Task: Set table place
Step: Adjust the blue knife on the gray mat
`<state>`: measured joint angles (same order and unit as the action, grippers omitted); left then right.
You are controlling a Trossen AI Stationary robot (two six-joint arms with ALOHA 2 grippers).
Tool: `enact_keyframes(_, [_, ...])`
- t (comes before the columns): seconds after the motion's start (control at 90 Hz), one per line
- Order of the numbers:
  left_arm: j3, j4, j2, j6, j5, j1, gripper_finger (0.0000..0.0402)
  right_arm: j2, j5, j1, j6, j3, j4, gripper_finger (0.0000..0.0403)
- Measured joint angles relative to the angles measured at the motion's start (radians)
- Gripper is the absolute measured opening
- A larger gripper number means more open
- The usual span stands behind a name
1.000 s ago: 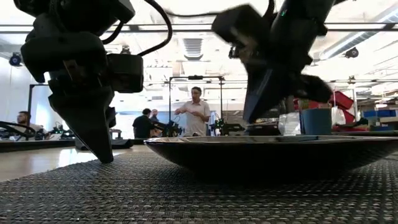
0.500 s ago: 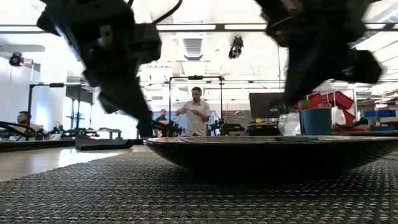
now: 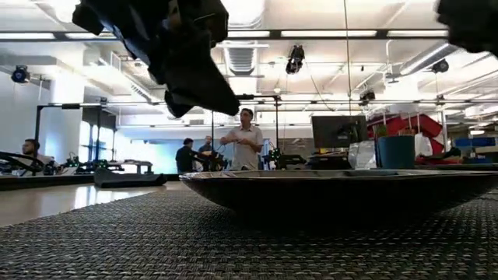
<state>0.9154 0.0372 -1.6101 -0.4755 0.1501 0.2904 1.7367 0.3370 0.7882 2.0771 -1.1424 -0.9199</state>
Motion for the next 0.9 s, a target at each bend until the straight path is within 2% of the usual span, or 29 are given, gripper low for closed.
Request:
enact_keyframes(0.222, [0.0,0.023,-0.001,0.0,-0.002,0.0,0.0036,0.0,-0.043,0.046,0.114,0.036,0.022,0.0])
enact_keyframes(0.467, [0.0,0.023,-0.001,0.0,-0.002,0.0,0.0036,0.0,-0.074,0.045,0.13,0.047,0.024,0.0])
enact_keyframes(0.633, [0.0,0.021,-0.001,0.0,-0.002,0.0,0.0036,0.0,-0.058,0.045,0.106,0.047,0.041,0.0004])
enact_keyframes(0.778, [0.0,0.021,-0.001,0.007,-0.002,0.0,0.0036,0.0,-0.045,0.045,0.078,0.055,0.071,0.0028])
enact_keyframes(0.9, [0.0,0.021,-0.001,0.022,-0.002,0.0,0.0036,0.0,0.024,0.033,0.078,0.063,0.059,0.0045])
